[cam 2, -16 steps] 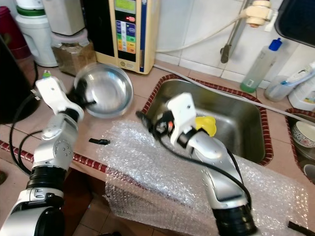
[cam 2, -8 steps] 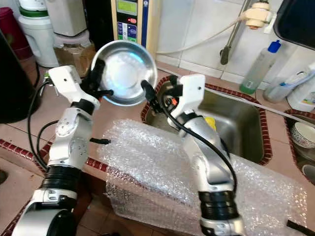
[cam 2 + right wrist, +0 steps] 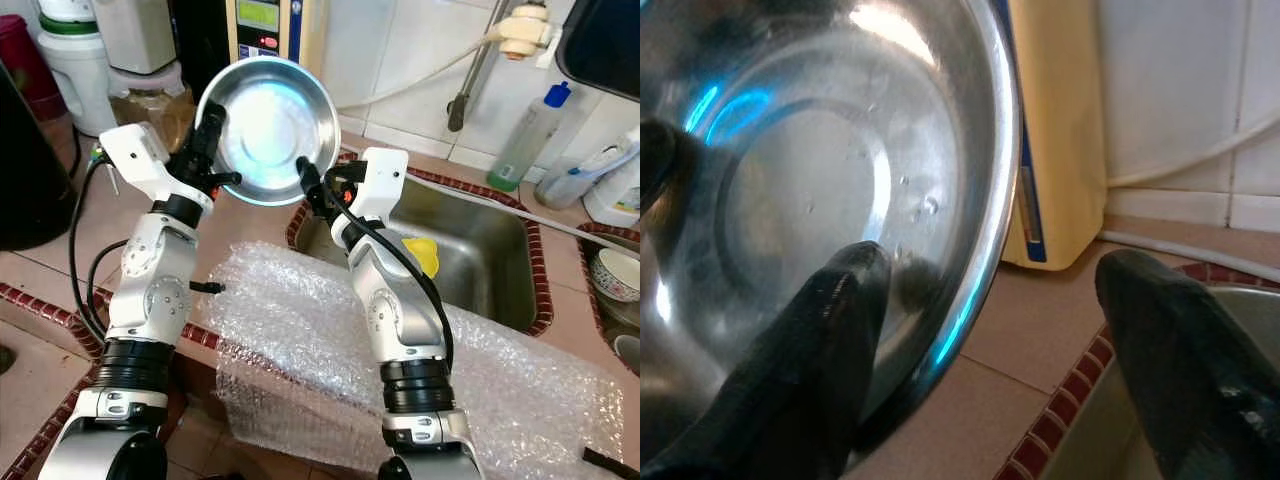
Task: Kitchen organization
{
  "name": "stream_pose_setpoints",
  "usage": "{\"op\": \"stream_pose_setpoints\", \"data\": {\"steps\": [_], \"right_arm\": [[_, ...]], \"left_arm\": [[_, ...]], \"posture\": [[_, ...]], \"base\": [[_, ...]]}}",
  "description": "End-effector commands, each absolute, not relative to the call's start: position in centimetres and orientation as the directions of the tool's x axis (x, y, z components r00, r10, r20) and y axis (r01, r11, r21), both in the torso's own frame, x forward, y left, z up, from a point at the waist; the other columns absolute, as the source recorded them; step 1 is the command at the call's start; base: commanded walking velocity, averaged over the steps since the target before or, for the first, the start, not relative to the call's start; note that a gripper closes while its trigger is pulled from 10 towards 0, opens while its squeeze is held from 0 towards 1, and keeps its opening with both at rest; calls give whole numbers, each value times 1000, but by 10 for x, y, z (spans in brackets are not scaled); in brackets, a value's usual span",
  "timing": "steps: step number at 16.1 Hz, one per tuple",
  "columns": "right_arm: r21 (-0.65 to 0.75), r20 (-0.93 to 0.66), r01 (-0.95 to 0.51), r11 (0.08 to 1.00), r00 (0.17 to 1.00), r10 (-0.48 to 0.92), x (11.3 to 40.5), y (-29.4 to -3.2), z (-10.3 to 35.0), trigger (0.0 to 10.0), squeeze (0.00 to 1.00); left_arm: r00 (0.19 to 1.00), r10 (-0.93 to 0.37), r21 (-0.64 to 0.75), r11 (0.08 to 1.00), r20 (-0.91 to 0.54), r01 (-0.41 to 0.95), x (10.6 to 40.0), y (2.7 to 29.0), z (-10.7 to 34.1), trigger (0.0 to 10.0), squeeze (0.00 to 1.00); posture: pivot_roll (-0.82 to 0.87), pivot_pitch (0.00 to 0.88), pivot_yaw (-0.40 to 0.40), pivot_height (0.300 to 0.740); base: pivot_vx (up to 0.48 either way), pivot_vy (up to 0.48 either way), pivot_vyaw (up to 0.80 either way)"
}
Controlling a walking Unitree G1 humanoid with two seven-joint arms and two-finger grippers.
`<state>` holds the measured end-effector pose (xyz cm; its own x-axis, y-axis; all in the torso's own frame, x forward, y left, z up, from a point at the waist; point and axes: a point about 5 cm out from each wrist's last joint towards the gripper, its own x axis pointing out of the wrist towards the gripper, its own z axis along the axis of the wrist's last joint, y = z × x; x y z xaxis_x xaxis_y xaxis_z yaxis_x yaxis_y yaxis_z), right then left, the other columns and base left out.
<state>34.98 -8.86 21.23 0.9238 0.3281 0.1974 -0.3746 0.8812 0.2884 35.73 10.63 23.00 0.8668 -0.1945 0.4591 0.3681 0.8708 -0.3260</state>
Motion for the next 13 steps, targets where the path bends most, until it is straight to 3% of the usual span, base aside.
{"op": "stream_pose_setpoints", "data": {"steps": [1, 2, 6, 13], "right_arm": [[315, 198, -332, 889, 939, 280, 353, -98, 213, 0, 0], [391, 186, -303, 869, 951, 247, 355, -102, 211, 0, 0], [484, 176, -277, 830, 960, 218, 361, -104, 212, 0, 0], [544, 154, -236, 805, 971, 180, 364, -109, 209, 0, 0]], "left_arm": [[846, -218, -315, 859, 487, 403, 354, 102, 237, 0, 0], [843, -227, -324, 850, 488, 416, 354, 101, 237, 0, 0], [827, -271, -321, 827, 493, 462, 350, 93, 237, 0, 0], [825, -285, -313, 825, 488, 470, 350, 93, 237, 0, 0]], "posture": [[-3, 26, -82, 740], [-2, 27, -82, 740], [1, 27, -77, 740], [7, 25, -73, 740]], "base": [[0, 0, 0], [0, 0, 0], [0, 0, 0], [0, 0, 0]]}}
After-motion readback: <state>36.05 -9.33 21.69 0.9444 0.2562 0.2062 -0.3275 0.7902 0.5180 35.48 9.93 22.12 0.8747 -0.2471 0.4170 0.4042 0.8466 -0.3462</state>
